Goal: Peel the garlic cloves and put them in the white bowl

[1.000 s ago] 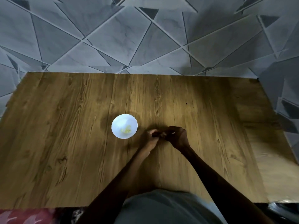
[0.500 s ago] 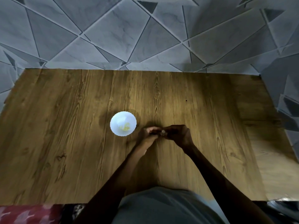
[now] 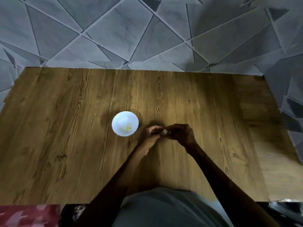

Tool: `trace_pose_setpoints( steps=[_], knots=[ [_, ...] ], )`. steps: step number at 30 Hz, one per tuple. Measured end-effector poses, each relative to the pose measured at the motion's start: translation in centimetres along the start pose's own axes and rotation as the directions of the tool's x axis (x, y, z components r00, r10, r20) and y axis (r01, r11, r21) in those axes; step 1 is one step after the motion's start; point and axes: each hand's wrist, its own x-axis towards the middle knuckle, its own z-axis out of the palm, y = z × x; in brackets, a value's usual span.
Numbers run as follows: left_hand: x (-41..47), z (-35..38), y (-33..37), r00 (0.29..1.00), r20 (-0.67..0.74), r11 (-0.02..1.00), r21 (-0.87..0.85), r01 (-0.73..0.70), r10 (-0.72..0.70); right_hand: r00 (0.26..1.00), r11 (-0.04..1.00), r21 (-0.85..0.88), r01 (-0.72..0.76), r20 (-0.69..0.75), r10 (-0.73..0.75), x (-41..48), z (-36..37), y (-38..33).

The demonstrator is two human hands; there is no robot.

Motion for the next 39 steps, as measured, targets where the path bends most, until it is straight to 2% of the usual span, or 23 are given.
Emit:
trace_pose_setpoints(
  steps=[7,11,15,20,25,29,32,36,39],
  knots=[
    [-0.8,0.0,0.3,0.999,-0.04,1.0,0.0,0.016,-0.016,1.0,1.0,0.005,-0.015,0.025,0.015,-0.3,0.4,-0.5],
    [-0.8,-0.1,0.3,0.998,-0.054,0.998,0.041,0.039,-0.037,0.996,0.995,0.045,-0.089,0.035,0.087,-0.3,0.4,-0.1],
    [-1.1,0.0,0.4,0.996,-0.045,0.997,0.013,0.08,-0.08,0.987,0.984,0.087,-0.156,0.045,0.152,-0.5,0.4,-0.1],
    [-1.4,0.4,0.6,0.996,-0.065,0.998,-0.01,0.066,-0.067,0.975,0.96,0.171,-0.223,0.018,0.224,-0.7,0.6,-0.3],
    [-1.5,0.5,0.5,0.996,-0.085,1.0,0.0,0.029,-0.029,0.981,0.959,0.21,-0.192,0.061,0.183,-1.0,0.4,-0.3],
    [-1.7,0.5,0.7,0.996,-0.087,0.999,-0.017,0.029,-0.031,0.982,0.962,0.202,-0.184,0.072,0.172,-1.0,0.4,0.1],
    [-1.7,0.3,0.5,0.996,-0.088,0.999,-0.035,0.018,-0.021,0.977,0.963,0.165,-0.212,0.018,0.212,-0.8,0.6,0.6],
    [-1.7,-0.1,0.3,0.995,-0.099,1.0,0.016,0.019,-0.018,0.968,0.967,0.1,-0.236,-0.059,0.242,-0.6,0.8,1.0],
    [-1.5,-0.2,0.0,0.996,-0.094,0.99,0.14,0.02,-0.007,0.973,0.975,0.051,-0.216,-0.074,0.22,-0.7,0.6,1.2]
  ],
)
